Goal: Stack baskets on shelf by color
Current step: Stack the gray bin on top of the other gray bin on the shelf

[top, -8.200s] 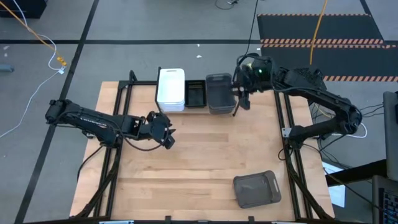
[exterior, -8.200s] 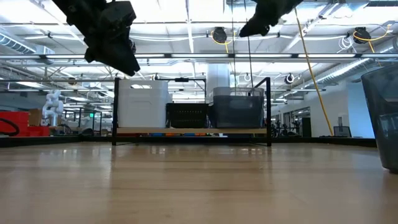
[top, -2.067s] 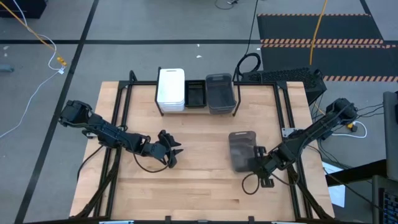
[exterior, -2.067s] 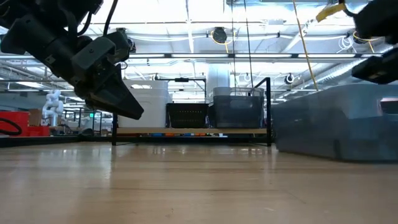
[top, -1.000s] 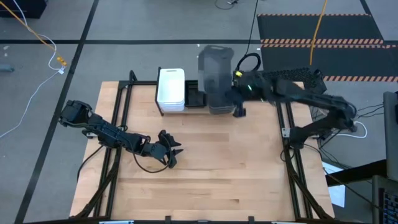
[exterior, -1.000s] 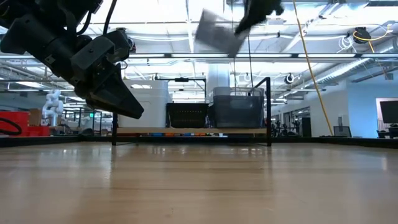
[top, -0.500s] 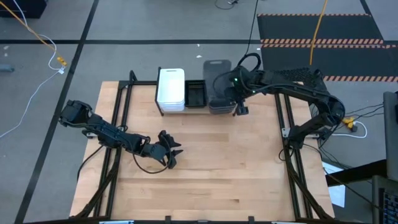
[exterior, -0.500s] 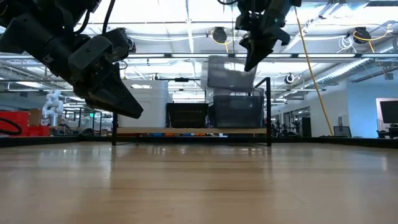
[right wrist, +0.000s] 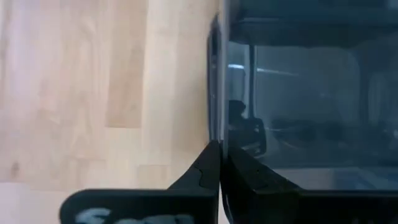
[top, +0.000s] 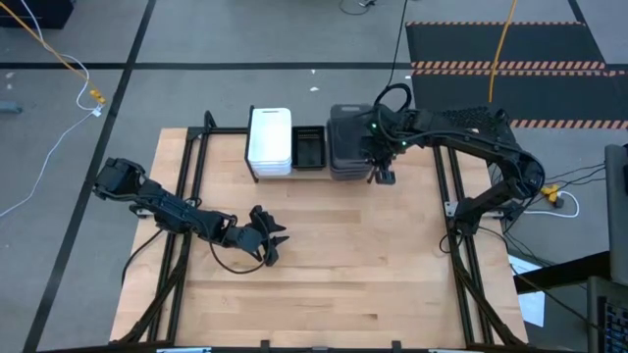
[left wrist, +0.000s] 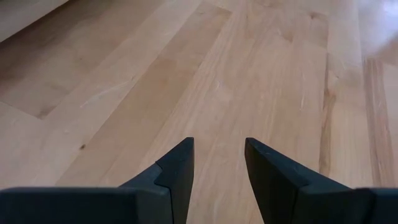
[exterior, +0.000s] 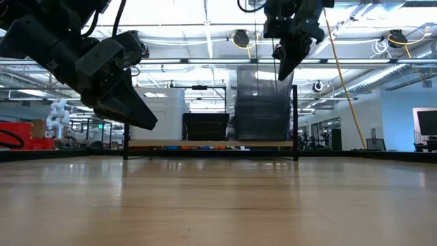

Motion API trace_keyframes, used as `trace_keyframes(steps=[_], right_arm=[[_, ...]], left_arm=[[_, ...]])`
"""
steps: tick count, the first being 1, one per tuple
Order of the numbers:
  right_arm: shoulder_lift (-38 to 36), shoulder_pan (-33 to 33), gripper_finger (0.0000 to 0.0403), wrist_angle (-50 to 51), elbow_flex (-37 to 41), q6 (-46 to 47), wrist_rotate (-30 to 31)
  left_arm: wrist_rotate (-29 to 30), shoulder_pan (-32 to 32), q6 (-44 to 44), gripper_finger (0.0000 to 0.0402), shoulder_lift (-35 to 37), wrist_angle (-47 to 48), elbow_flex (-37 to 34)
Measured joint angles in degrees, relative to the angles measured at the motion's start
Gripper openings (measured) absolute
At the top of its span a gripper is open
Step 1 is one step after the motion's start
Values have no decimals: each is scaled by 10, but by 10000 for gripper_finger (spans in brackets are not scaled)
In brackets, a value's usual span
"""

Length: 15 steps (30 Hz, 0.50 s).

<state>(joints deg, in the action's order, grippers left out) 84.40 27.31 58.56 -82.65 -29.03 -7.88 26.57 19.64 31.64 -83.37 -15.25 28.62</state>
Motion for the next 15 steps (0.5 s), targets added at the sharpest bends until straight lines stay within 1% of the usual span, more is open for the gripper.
trace_keyframes(steps=[5, 15], right_arm=[[0, 0, 8, -2, 0, 17, -29], [0, 4, 56, -48, 0, 45, -28]], left_arm=[[0, 0, 5, 145, 0, 0, 0], [0, 0, 5, 145, 0, -18, 0]])
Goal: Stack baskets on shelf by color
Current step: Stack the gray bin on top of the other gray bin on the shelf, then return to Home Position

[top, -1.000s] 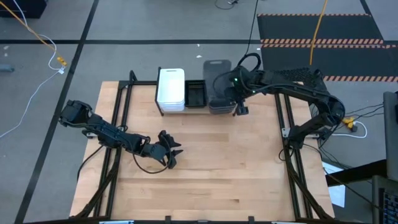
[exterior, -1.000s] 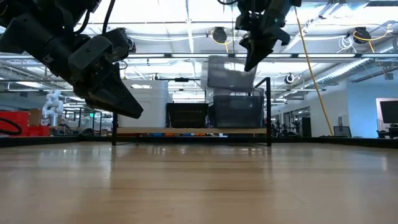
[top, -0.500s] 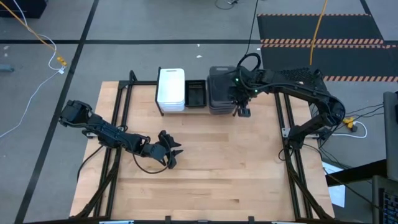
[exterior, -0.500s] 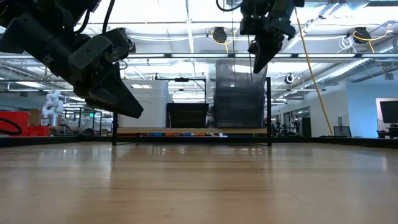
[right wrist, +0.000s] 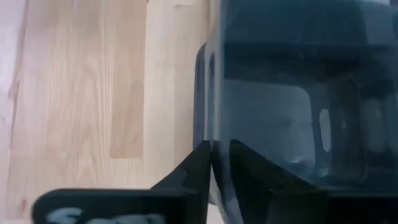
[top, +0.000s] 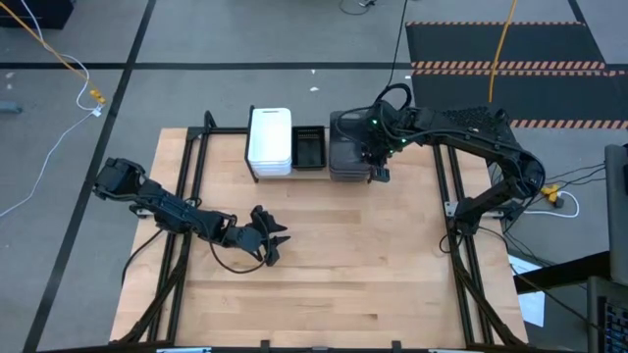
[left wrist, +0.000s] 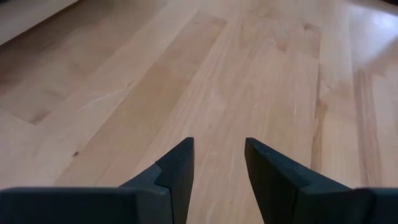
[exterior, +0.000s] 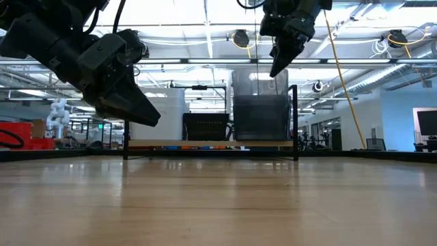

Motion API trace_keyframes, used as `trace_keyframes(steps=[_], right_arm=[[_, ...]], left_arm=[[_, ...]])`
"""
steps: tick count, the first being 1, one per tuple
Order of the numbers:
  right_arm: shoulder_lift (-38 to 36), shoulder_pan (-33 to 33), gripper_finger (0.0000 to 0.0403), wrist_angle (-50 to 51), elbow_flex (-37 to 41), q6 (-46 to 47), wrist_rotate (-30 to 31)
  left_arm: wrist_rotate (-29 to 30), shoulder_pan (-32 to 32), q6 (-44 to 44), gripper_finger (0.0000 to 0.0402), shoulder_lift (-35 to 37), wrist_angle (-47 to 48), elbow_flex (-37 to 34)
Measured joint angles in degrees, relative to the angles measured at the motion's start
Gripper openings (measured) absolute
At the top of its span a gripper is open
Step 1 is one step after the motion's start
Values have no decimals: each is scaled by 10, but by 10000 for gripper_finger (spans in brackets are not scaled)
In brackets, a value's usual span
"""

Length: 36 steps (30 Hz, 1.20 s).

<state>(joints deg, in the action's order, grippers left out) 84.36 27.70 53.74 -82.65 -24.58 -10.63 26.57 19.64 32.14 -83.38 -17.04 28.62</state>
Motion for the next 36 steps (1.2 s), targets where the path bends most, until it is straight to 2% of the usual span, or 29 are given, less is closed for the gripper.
trace_keyframes(steps=[4, 8, 11, 15, 20, 23, 25, 27, 31, 33, 36], right_arm=[[0, 0, 84, -9, 0, 41, 16], [-2, -10, 104, -32, 23, 61, 1], [-6, -22, 109, -46, 59, 59, 3], [-22, -35, 109, -63, 92, 51, 43], [-103, -49, 109, -116, 95, 56, 56], [-167, -58, 109, -173, 101, 108, -12], [-218, -73, 108, -250, 140, 158, -78], [-269, -101, 105, -347, 207, 201, -107], [-363, -158, 89, -492, 353, 249, -91], [-409, -174, 81, -532, 409, 261, -88], [-473, -195, 70, -561, 485, 269, -89]], left_arm=[[4, 0, -3, 145, 1, -5, 0], [5, 0, -3, 145, 16, -6, 0], [5, 0, -4, 145, 30, -6, 0], [7, 0, -18, 145, 54, -9, 0], [40, 0, -66, 145, 108, -7, 0], [72, -1, -121, 145, 157, -21, 0], [84, -1, -165, 145, 191, -29, 0], [86, 4, -208, 145, 225, -23, 0], [120, 18, -279, 145, 323, 71, 0], [146, 18, -287, 145, 373, 119, -3], [154, 7, -289, 145, 434, 131, -41]])
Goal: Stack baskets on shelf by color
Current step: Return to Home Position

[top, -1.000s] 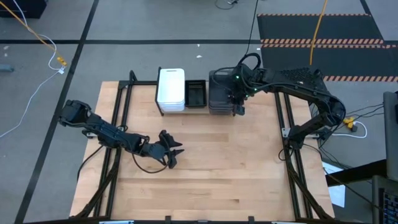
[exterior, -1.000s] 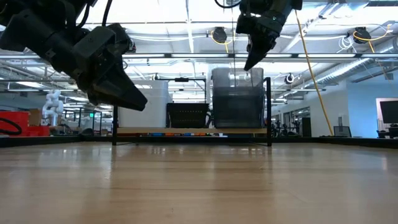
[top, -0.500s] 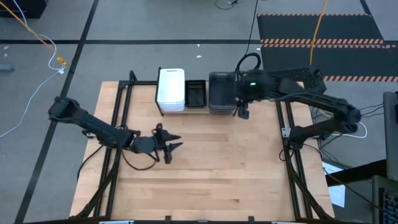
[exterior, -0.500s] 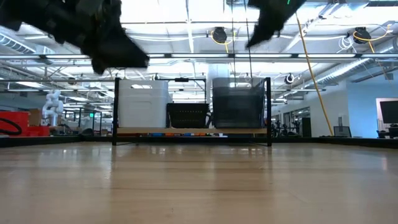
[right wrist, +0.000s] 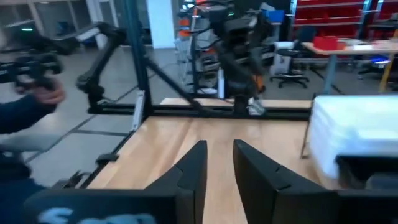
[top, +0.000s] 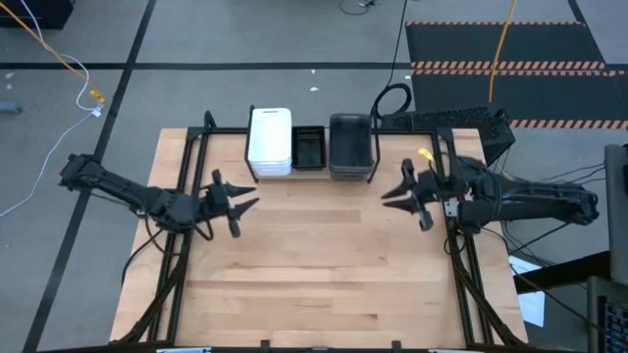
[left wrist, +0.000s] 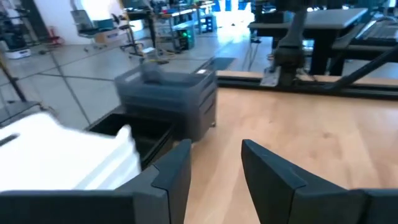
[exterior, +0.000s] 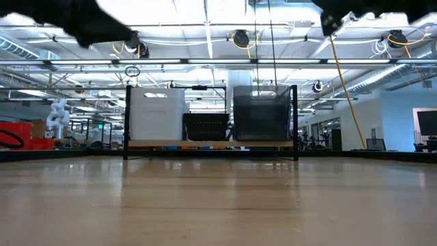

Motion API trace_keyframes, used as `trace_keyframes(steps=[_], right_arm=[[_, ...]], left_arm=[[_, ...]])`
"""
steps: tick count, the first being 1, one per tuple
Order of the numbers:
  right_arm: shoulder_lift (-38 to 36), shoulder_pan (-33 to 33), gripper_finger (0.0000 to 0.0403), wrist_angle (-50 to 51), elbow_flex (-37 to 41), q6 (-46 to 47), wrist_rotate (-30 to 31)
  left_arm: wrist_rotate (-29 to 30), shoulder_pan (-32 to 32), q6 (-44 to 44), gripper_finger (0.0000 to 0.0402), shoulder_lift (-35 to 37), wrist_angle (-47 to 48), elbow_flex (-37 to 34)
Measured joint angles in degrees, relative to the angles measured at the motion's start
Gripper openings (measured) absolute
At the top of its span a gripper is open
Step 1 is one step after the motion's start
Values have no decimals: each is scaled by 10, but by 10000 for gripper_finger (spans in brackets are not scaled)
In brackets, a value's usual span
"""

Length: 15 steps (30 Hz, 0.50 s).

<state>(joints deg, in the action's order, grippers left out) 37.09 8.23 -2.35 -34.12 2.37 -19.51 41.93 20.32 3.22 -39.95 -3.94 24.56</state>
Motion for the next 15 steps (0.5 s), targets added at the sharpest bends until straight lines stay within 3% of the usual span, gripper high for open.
trace_keyframes(steps=[8, 15], right_arm=[[-134, -18, 51, -122, 180, 13, 0], [-228, -17, 50, -129, 254, 56, -17]], left_arm=[[-11, -31, 22, 145, 145, -4, -139], [-11, -52, 11, 145, 262, -10, -204]])
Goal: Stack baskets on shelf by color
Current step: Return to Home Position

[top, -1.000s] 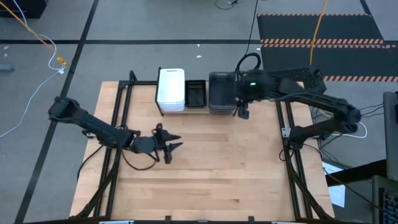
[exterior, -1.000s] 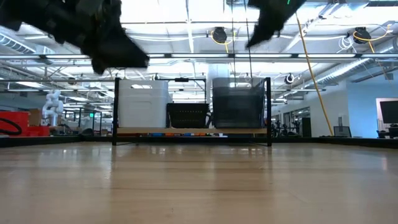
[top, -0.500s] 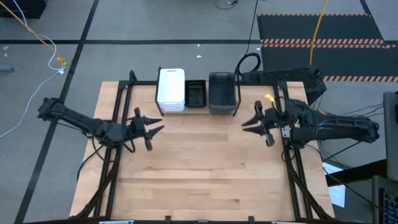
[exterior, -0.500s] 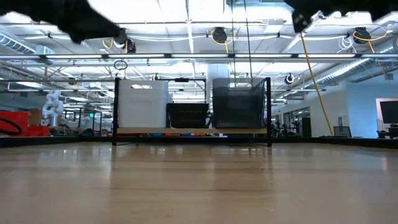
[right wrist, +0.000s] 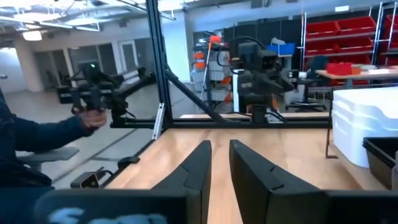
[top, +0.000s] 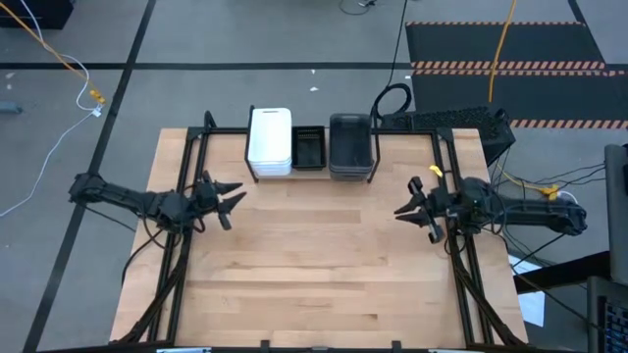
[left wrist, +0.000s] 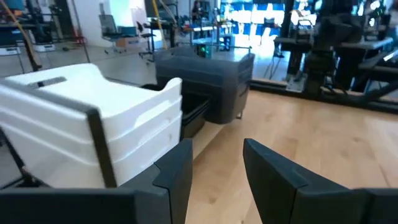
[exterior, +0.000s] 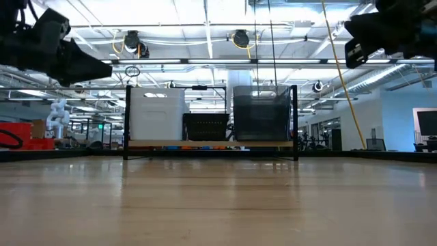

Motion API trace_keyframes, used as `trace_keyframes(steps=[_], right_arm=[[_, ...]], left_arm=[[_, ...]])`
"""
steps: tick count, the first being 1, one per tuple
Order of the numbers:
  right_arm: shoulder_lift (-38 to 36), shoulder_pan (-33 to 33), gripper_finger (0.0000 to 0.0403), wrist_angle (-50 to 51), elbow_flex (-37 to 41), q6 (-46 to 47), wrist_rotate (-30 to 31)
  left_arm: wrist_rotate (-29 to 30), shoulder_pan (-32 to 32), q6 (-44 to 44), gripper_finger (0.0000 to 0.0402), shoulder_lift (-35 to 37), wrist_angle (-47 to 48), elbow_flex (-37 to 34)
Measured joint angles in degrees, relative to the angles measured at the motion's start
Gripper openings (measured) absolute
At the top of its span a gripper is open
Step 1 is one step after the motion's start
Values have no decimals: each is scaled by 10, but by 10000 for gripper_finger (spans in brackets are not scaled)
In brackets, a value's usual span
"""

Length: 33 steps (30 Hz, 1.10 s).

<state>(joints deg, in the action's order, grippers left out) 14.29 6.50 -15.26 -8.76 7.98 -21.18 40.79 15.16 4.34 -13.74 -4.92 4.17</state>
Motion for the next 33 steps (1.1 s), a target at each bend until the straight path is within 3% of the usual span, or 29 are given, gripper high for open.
trace_keyframes(steps=[6, 10, 19, 26, 28, 31, 33], right_arm=[[-49, 0, 50, -20, 44, -14, 12], [-53, 0, 50, -68, 77, 9, 30], [-48, 0, 50, -58, 77, 15, 30], [-47, 0, 50, -54, 78, 14, 30], [-48, 0, 50, -56, 78, 14, 30], [-48, 0, 50, -55, 78, 14, 30], [-48, 0, 50, -55, 78, 14, 30]], left_arm=[[-8, -9, 4, 145, 65, 12, -34], [-24, -10, -35, 145, 78, 7, -28], [-63, -8, -27, 145, 81, 22, -31], [-56, -5, -42, 145, 87, 27, -27], [-109, 1, -57, 145, 91, 22, -26], [-250, 0, -100, 145, 93, -2, -30], [-284, -14, -107, 143, 92, -15, -36]])
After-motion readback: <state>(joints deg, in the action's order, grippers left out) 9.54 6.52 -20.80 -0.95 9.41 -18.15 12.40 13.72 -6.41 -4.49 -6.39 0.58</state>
